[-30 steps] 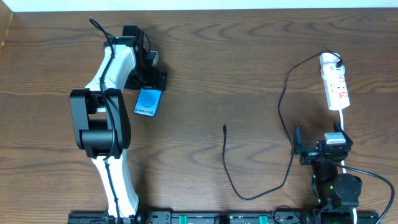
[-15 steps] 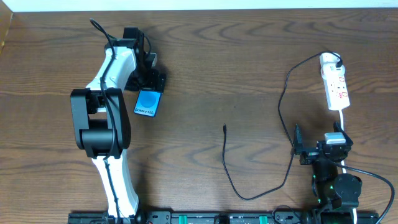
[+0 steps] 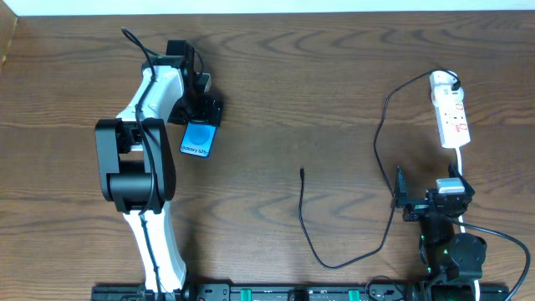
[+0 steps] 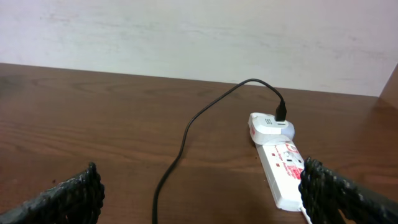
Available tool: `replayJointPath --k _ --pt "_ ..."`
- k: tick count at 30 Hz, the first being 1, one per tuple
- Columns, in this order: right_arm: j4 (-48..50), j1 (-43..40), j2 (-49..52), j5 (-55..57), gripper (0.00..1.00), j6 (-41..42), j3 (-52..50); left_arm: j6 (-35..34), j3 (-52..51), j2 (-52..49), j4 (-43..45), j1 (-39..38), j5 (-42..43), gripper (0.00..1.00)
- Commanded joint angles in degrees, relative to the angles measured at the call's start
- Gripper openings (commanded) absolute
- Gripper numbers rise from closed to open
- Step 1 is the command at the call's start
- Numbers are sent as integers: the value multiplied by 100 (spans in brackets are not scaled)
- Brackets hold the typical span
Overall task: Plug charger to phone and switch on socket
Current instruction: 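Close the left gripper on the phone's long edges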
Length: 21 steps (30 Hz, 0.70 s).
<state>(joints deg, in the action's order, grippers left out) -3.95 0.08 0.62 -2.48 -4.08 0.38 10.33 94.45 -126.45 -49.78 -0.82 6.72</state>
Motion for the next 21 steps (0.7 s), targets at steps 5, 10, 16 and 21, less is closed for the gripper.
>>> replayJointPath --k 5,10,16,21 --pt "-26 39 -35 46 99 -72 -7 15 -243 -59 -24 9 -120 98" --pt "-24 39 -35 44 99 -72 -7 15 -243 -59 -83 9 -120 98" --pt "-24 39 -35 44 99 -72 -7 68 -251 -59 -92 7 -122 98" --pt "-24 39 -35 44 99 -72 -7 129 -308 -59 -114 7 -118 98"
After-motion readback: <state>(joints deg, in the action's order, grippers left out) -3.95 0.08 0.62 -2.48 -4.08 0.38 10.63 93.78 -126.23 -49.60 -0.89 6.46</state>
